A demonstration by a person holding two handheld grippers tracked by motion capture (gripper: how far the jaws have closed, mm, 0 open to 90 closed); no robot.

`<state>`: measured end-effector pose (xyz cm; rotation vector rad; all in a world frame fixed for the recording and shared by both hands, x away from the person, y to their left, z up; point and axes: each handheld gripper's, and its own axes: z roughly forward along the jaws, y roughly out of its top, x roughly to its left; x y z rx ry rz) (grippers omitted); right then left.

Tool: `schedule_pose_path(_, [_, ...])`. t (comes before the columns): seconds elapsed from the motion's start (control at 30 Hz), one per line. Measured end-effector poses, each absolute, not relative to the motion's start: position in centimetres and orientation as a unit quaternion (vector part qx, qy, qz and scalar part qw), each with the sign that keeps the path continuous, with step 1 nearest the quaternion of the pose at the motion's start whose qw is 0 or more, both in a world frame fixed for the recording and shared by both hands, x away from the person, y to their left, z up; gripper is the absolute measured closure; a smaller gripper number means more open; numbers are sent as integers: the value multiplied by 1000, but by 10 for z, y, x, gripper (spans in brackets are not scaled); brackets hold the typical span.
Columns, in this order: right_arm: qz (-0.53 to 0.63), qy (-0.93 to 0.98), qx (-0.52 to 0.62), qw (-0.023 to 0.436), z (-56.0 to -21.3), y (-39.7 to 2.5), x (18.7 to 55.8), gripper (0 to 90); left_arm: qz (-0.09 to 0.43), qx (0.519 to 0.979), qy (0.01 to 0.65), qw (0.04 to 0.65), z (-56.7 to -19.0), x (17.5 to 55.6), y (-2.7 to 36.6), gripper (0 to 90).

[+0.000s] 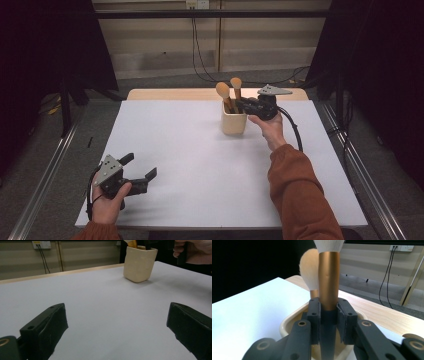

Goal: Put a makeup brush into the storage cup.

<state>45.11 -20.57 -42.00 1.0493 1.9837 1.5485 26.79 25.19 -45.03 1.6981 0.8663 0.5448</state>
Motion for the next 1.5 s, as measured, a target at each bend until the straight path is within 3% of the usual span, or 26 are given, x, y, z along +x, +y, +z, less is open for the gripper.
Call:
schedule_pose_path(0.3, [545,720,379,202,-424,-205,449,739,231,717,364,547,-450,268,252,30])
schedule_pose_path(0.5, [546,715,385,205,-424,-209,448,646,231,718,364,546,-450,268,252,30])
schedule_pose_path(1.1, [544,708,395,217,-420,-215,436,99,231,718,370,542,-452,270,251,30])
schedule_pose_path(1.23, [545,708,393,218,-419,-220,431,14,232,720,367,541,-452,270,251,30])
schedule_pose_path(1.5, [536,699,416,225,-420,-226,419,15,233,717,367,545,-451,267,252,30])
